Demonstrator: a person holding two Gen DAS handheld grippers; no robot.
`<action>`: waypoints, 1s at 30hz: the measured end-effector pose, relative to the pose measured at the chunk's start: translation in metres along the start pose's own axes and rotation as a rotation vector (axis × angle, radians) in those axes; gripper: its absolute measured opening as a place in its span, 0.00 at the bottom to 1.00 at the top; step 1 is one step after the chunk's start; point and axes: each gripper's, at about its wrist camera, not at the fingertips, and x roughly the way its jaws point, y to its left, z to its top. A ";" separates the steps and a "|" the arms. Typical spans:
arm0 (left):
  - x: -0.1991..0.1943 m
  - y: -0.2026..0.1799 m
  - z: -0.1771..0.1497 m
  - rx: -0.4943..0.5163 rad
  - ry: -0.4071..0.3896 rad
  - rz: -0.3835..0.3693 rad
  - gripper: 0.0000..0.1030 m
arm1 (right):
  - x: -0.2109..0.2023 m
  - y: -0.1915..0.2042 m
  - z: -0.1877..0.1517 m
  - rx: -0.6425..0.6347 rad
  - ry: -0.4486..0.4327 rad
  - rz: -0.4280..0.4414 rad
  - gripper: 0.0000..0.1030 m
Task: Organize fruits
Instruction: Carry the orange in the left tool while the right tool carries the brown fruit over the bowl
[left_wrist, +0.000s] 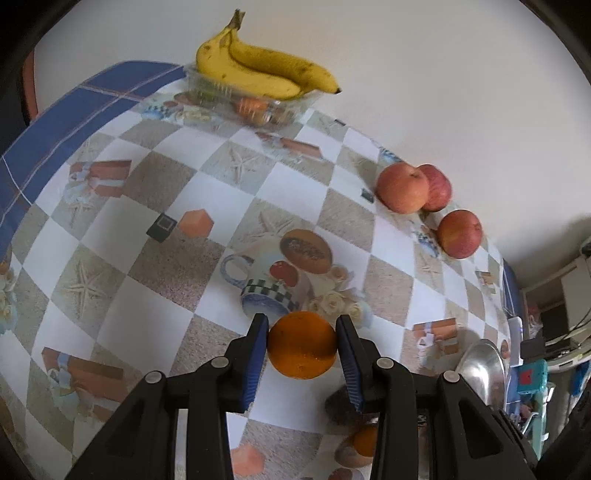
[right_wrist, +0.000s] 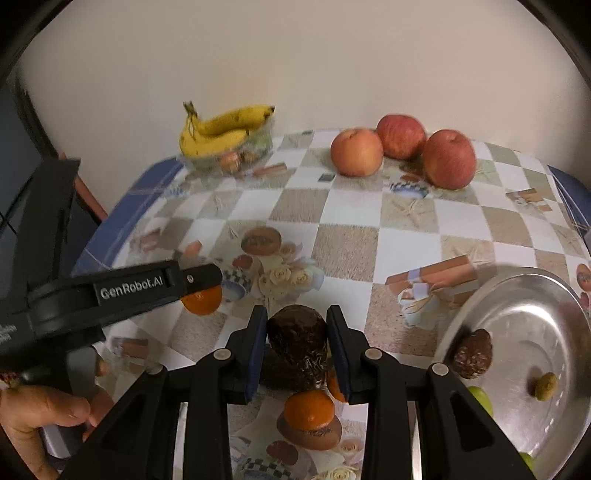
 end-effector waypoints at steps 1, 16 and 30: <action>-0.003 -0.002 0.000 0.007 -0.006 0.002 0.39 | -0.004 -0.002 0.000 0.010 -0.009 0.006 0.33; -0.008 -0.045 -0.012 0.113 -0.020 0.015 0.39 | -0.037 -0.052 -0.001 0.131 -0.080 -0.043 0.33; 0.001 -0.138 -0.058 0.329 0.050 -0.117 0.39 | -0.068 -0.154 -0.013 0.333 -0.127 -0.218 0.33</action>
